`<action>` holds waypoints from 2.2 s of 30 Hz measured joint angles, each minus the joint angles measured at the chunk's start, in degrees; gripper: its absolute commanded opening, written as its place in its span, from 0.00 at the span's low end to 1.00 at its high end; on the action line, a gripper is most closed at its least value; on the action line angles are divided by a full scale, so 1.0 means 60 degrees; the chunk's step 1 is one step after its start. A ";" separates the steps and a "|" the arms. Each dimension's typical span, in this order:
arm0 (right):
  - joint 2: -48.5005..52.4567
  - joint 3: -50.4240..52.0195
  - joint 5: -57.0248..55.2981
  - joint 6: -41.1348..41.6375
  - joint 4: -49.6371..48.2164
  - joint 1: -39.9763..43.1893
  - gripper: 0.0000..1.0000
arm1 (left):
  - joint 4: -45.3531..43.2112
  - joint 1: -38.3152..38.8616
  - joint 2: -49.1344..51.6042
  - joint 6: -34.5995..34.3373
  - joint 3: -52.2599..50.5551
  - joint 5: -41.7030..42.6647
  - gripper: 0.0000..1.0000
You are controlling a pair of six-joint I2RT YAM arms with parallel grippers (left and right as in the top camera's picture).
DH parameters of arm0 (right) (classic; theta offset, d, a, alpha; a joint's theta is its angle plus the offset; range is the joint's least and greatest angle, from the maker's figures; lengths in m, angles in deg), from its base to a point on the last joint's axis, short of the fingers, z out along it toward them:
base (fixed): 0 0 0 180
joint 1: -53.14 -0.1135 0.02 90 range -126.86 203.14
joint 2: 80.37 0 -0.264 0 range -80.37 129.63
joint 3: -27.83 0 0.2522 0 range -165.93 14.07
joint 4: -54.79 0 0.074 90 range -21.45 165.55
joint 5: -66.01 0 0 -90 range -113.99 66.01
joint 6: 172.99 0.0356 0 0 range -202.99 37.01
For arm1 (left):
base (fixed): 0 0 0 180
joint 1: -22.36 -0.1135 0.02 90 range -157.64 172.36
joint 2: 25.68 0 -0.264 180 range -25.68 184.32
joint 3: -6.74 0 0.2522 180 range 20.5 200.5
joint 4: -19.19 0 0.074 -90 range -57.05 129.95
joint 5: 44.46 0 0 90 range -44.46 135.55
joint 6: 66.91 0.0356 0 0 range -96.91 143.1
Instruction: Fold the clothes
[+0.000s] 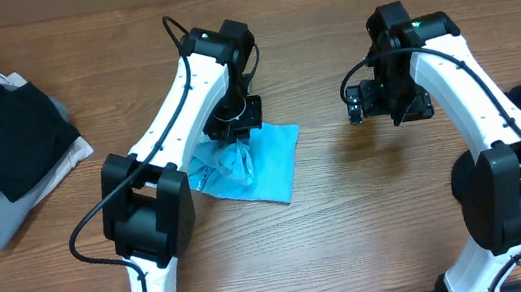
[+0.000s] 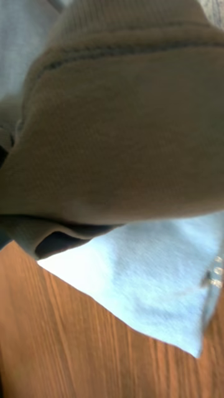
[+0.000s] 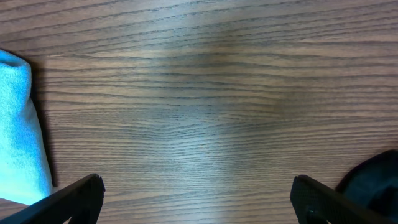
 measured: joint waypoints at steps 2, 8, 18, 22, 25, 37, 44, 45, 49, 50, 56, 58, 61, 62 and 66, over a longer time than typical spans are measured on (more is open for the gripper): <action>0.0000 0.0000 0.0000 -0.0022 -0.0004 0.0004 1.00 | -0.0197 0.0113 0.0000 -0.0138 0.0000 -0.0025 0.11; 0.0000 0.0000 0.0004 -0.0025 -0.0004 0.0000 1.00 | -0.0291 0.0361 0.0000 -0.0401 -0.0004 0.0080 0.55; 0.0000 0.0000 0.0670 -0.0353 -0.0036 0.0000 1.00 | 0.1115 -0.0175 0.0022 -0.0324 0.0838 -0.0222 0.55; 0.0000 0.0000 0.2503 -0.1428 -0.0273 0.0000 1.00 | 0.1468 -0.1275 0.0022 -0.0302 0.0954 -0.0459 0.51; 0.0000 0.0000 0.2951 -0.1683 -0.0299 0.0000 1.00 | 0.1759 -0.1545 0.0018 -0.0295 0.0637 -0.0204 0.51; 0.0000 0.0000 0.3111 -0.1960 -0.0171 0.0000 1.00 | 0.2157 -0.0448 -0.0018 -0.0892 0.0098 0.0681 0.48; 0.0000 0.0004 0.2747 -0.1978 -0.0109 0.0000 1.00 | 0.1049 -0.0138 -0.2368 -0.1960 -0.0903 -0.0477 0.62; 0.0000 0.0004 0.2721 -0.1982 -0.0113 0.0000 1.00 | 0.0623 -0.0138 -0.3064 -0.2124 -0.1257 -0.0572 0.65; 0.0000 0.0007 0.2714 -0.1985 -0.0113 0.0000 1.00 | -0.1242 -0.0200 -0.4426 -0.2867 -0.3155 -0.0503 0.59; 0.0000 0.0011 0.2714 -0.1982 -0.0106 0.0000 1.00 | -0.2200 -0.0233 -0.4488 -0.3060 -0.3931 -0.0273 0.57; 0.0000 0.0011 0.2648 -0.1985 -0.0022 0.0000 1.00 | -0.3931 -0.0459 -0.4156 -0.4360 -0.6513 0.0226 0.56; 0.0000 0.0011 0.2641 -0.1982 -0.0025 0.0000 1.00 | -0.4339 -0.0463 -0.4153 -0.4634 -0.6692 0.0219 0.57; 0.0000 0.0011 0.2634 -0.1985 -0.0022 0.0000 1.00 | -0.4841 -0.0463 -0.4153 -0.4881 -0.6696 0.0149 0.57; 0.0000 0.0011 0.2634 -0.1985 -0.0022 0.0000 1.00 | -0.4911 -0.0463 -0.4153 -0.4914 -0.6696 0.0106 0.57; 0.0000 0.0011 0.2616 -0.1985 -0.0011 0.0000 1.00 | -0.4885 -0.0463 -0.4153 -0.5100 -0.6696 -0.0233 0.57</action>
